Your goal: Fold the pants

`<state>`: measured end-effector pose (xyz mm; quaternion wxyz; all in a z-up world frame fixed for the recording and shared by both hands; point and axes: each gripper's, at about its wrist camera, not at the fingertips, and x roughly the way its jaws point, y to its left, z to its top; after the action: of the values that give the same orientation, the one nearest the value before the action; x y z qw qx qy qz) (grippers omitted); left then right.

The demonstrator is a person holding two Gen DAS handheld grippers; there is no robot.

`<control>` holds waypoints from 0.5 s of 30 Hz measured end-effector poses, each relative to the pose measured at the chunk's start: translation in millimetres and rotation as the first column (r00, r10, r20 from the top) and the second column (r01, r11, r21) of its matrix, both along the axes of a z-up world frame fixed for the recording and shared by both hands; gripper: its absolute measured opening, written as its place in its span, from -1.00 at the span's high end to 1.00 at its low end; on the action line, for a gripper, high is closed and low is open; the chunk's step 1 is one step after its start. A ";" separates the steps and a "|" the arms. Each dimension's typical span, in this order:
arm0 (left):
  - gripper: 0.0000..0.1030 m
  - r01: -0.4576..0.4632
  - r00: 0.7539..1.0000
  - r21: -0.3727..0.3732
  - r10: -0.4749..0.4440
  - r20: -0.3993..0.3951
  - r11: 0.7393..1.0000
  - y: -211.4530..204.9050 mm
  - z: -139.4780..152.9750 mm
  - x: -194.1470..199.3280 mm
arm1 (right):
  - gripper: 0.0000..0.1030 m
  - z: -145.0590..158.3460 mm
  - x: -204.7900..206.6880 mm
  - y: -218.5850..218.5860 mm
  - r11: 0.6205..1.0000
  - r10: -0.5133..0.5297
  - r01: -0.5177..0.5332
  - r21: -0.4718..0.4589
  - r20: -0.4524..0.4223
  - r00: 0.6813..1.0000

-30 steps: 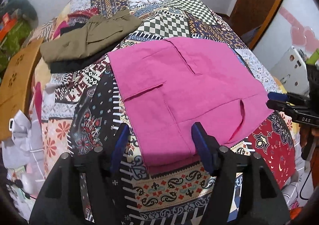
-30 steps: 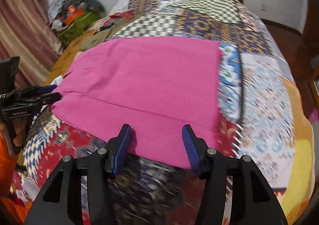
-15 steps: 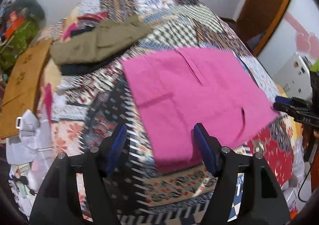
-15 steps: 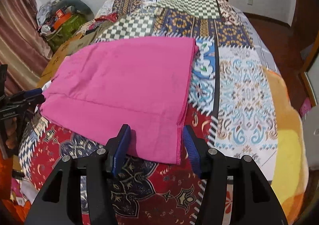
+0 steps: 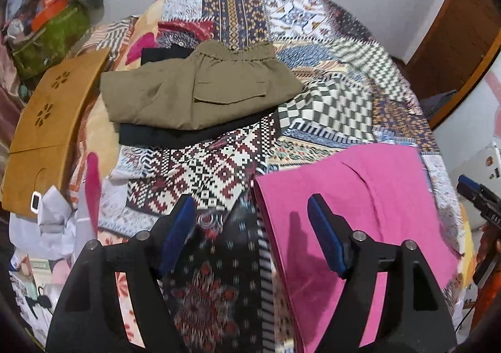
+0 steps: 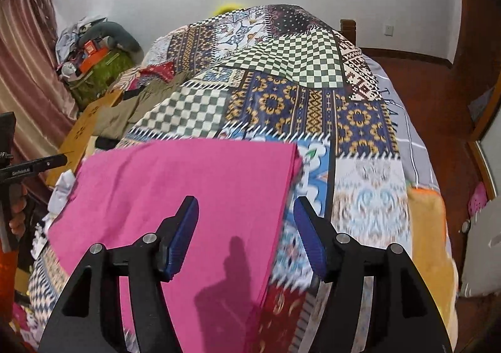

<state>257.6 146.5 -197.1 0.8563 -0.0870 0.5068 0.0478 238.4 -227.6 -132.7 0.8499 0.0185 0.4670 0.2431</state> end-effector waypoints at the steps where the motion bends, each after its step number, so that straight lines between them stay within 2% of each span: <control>1: -0.44 0.006 1.000 0.001 -0.006 -0.013 1.000 -0.9 -5.5 7.5 | -0.15 -4.0 8.9 1.7 1.000 -0.003 0.003 -0.002 -0.007 1.000; 4: -0.43 0.033 0.998 -0.022 -0.034 -0.057 0.999 -5.1 -22.8 25.3 | -0.15 -19.1 34.4 5.2 1.000 -0.015 0.015 -0.012 -0.034 0.999; 8: -0.06 0.075 0.993 -0.058 -0.080 -0.084 0.995 -15.1 -40.7 32.4 | -0.15 -40.4 64.0 9.0 0.999 -0.015 0.013 -0.039 -0.060 0.998; 10: 0.02 0.085 0.993 -0.068 -0.090 -0.074 0.994 -17.8 -44.3 32.6 | -0.15 -52.1 77.2 12.8 0.999 -0.009 0.006 -0.046 -0.075 0.997; 12: 0.02 0.092 0.994 -0.038 -0.094 -0.057 0.995 -21.7 -45.2 31.4 | -0.15 -61.9 87.4 17.3 0.998 0.003 -0.008 -0.058 -0.090 0.996; 14: 0.02 0.103 0.994 0.007 -0.103 -0.044 0.995 -27.2 -44.8 29.7 | 0.02 -75.0 96.6 24.1 0.996 0.013 -0.023 -0.090 -0.109 0.994; 15: 0.02 0.106 0.994 0.030 -0.105 -0.039 0.994 -29.8 -44.8 28.3 | 0.23 -77.9 97.4 26.4 0.995 0.016 -0.026 -0.094 -0.112 0.994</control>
<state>285.8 116.8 -241.9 0.8494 -0.0456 0.5256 0.0123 335.8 -201.2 -210.6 0.8199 -0.0134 0.5249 0.2282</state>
